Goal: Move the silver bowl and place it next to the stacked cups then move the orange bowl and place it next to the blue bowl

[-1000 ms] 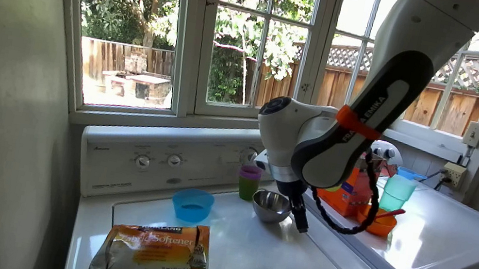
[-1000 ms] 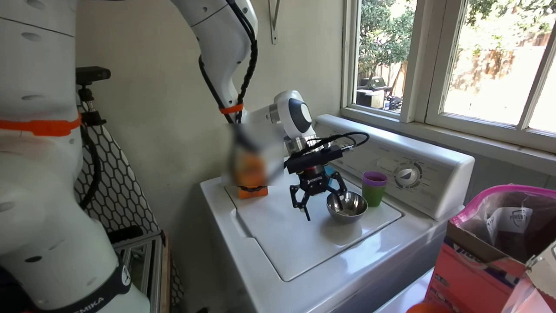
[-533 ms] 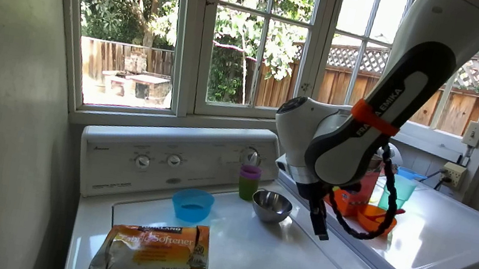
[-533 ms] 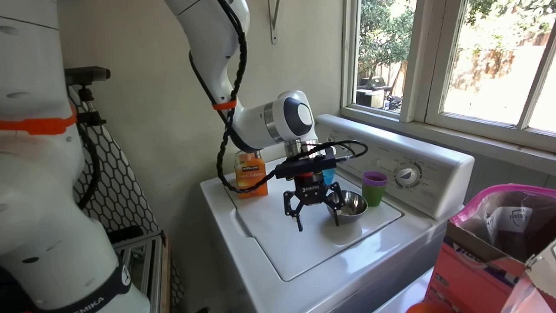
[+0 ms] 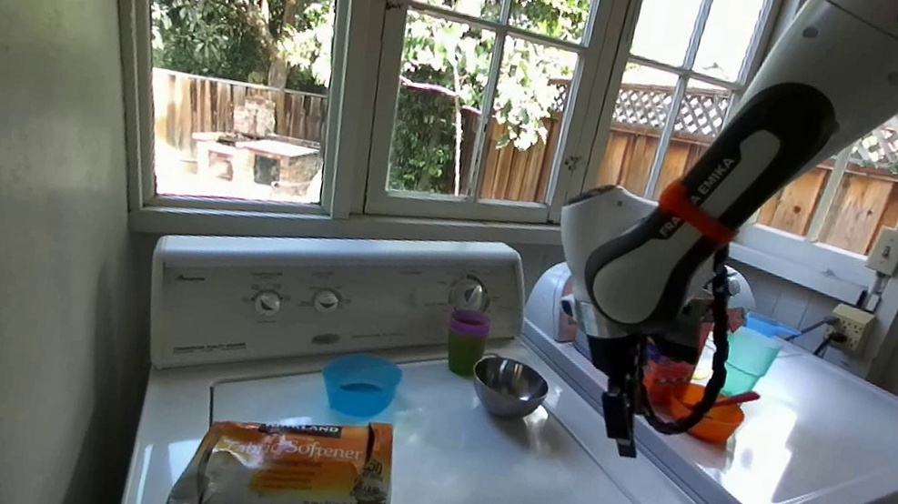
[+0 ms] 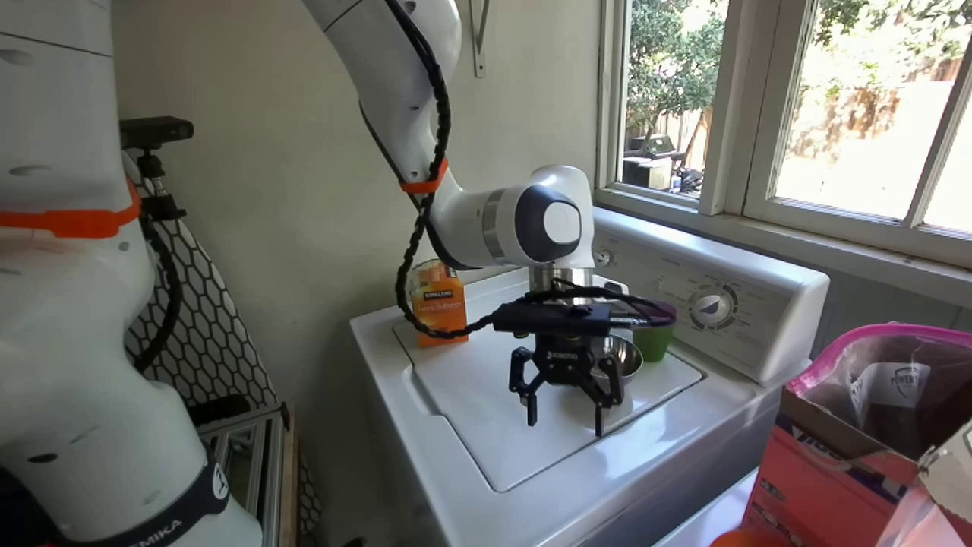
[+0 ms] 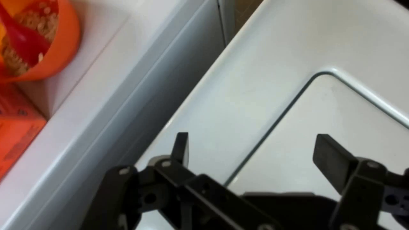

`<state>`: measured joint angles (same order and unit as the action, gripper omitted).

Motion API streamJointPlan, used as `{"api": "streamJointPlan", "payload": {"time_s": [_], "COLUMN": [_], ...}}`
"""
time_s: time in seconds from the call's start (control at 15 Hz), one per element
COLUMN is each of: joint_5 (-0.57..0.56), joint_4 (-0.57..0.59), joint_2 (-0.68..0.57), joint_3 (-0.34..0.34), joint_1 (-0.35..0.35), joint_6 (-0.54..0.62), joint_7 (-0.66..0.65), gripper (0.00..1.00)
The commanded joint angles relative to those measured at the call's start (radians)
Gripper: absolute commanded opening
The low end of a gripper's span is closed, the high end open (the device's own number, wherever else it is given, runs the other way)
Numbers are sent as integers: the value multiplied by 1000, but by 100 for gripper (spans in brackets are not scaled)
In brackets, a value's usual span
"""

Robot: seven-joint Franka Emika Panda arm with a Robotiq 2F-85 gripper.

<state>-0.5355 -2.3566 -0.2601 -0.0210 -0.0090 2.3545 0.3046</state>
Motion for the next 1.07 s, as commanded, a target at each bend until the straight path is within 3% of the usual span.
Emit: {"api": "streamJointPlan", "payload": {"time_s": [0.0,0.33,0.47,0.53,0.8,1.0], "joint_5": [136,325,440,345,422,315], "joint_4": [7,27,43,25,51,46], "joint_2": [-31,-22,-18,-21,-37,-47], "joint_3": [52,90,71,99,100,156], "joint_1": [-87,-164,-173,-158,-168,-173], "joint_6": [20,-20,-61,-10,-2,110], "joint_7": [67,54,53,54,26,17], "gripper": [100,100,100,100,100,100]}}
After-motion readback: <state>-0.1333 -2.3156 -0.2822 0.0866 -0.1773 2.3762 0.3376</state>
